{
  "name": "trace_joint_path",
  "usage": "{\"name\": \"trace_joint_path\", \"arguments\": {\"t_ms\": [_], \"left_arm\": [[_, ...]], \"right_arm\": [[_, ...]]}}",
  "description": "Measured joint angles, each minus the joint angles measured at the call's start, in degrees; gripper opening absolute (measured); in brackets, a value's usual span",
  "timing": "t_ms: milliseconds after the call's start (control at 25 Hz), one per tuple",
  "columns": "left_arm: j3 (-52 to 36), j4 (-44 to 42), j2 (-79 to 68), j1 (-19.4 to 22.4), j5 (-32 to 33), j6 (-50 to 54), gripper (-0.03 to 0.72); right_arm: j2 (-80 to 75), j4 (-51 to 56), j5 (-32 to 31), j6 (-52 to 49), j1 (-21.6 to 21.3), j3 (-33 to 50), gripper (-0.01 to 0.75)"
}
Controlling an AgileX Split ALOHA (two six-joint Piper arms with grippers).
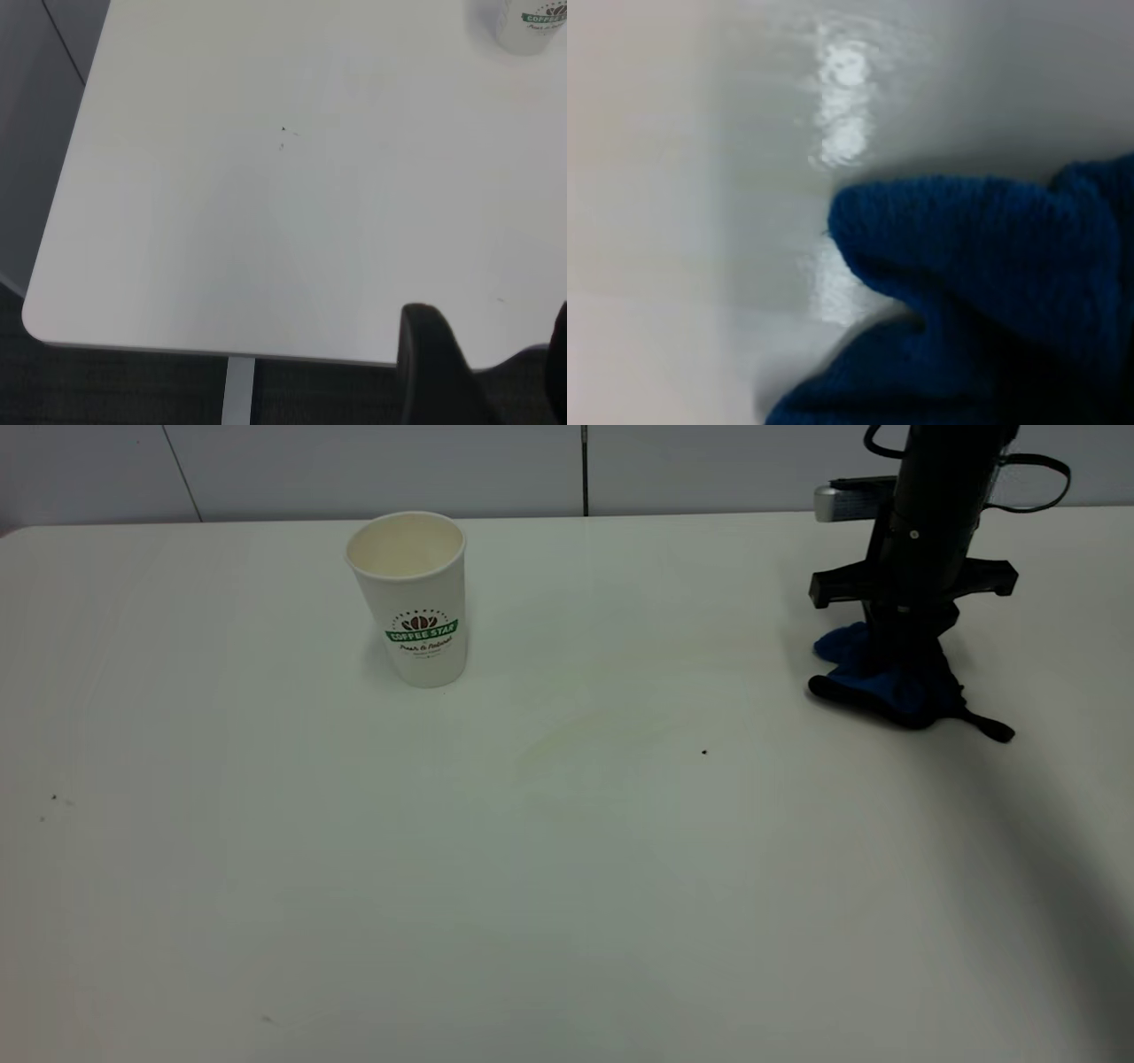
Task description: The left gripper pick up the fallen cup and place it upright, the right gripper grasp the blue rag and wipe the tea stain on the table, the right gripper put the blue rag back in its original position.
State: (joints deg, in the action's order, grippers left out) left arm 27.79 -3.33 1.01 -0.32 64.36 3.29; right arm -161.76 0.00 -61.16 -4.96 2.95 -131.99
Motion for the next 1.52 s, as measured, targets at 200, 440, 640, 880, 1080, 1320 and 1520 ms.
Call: {"name": "trace_joint_path", "arguments": {"t_ms": [200,440,640,880,1080,1320,1520], "left_arm": [[0.0,0.0,0.0,0.0,0.0,0.0,0.348],[0.0,0.0,0.0,0.0,0.0,0.0,0.348],[0.0,0.0,0.0,0.0,0.0,0.0,0.348],[0.0,0.0,0.0,0.0,0.0,0.0,0.348],[0.0,0.0,0.0,0.0,0.0,0.0,0.348],[0.0,0.0,0.0,0.0,0.0,0.0,0.348],[0.0,0.0,0.0,0.0,0.0,0.0,0.348]], "right_arm": [[0.0,-2.3,-1.0,0.1,-0.3,0.0,0.444],[1.4,-4.9,-6.8,1.5,-0.7,0.5,0.722],[8.0,-4.2,-7.9,3.4,-0.7,0.9,0.728],[23.3,-0.9,-8.0,4.3,-0.2,9.1,0.728],[41.4,2.3,-8.6,5.3,1.5,24.6,0.727],[60.1,5.0,-9.0,8.4,1.8,40.4,0.725],[69.8,4.9,-9.0,8.7,1.8,52.5,0.721]]}}
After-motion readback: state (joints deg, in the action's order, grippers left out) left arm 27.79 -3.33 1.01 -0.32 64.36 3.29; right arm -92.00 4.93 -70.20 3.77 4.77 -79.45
